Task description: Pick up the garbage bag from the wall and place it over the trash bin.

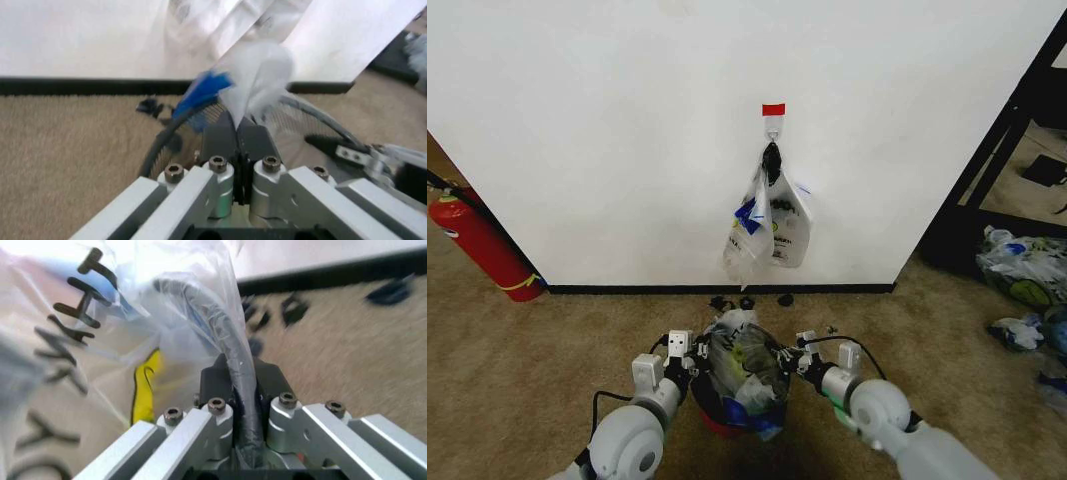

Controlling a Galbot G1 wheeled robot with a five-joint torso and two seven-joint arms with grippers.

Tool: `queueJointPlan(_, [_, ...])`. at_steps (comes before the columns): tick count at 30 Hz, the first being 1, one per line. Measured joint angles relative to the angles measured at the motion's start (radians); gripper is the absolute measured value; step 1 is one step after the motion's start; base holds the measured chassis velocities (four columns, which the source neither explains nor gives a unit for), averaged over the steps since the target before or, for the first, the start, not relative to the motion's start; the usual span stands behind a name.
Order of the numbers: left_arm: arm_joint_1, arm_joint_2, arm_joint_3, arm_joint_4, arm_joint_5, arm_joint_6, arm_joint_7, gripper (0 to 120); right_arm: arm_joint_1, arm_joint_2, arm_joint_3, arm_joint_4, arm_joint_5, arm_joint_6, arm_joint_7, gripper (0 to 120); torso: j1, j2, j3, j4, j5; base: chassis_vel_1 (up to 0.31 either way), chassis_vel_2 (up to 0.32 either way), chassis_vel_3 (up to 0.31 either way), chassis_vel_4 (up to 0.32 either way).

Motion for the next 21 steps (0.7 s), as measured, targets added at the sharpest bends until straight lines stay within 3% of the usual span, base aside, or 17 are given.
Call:
queueJointPlan(4, [0.019,-0.003,-0.008,-0.043,0.041,-0.017,0.007,0,-0.032,0.027,0.001,0.073,0.0,0.082,0.145,1,0.0,0.0,0.0,-0.0001,0.0002,0.0,0.0,0.0,0.0])
queueJointPlan(7, [0.019,0.001,-0.018,-0.054,0.051,-0.023,0.007,0,-0.049,0.032,0.02,0.097,-0.003,0.105,0.167,1,0.0,0.0,0.0,0.0,0.0004,0.0,0.0,0.0,0.0])
queueJointPlan(21, [-0.021,0.062,-0.063,0.001,0.073,-0.05,0.013,0,-0.159,-0.054,0.202,0.231,0.058,0.087,0.117,1,0.0,0.0,0.0,-0.0001,0.0002,0.0,0.0,0.0,0.0])
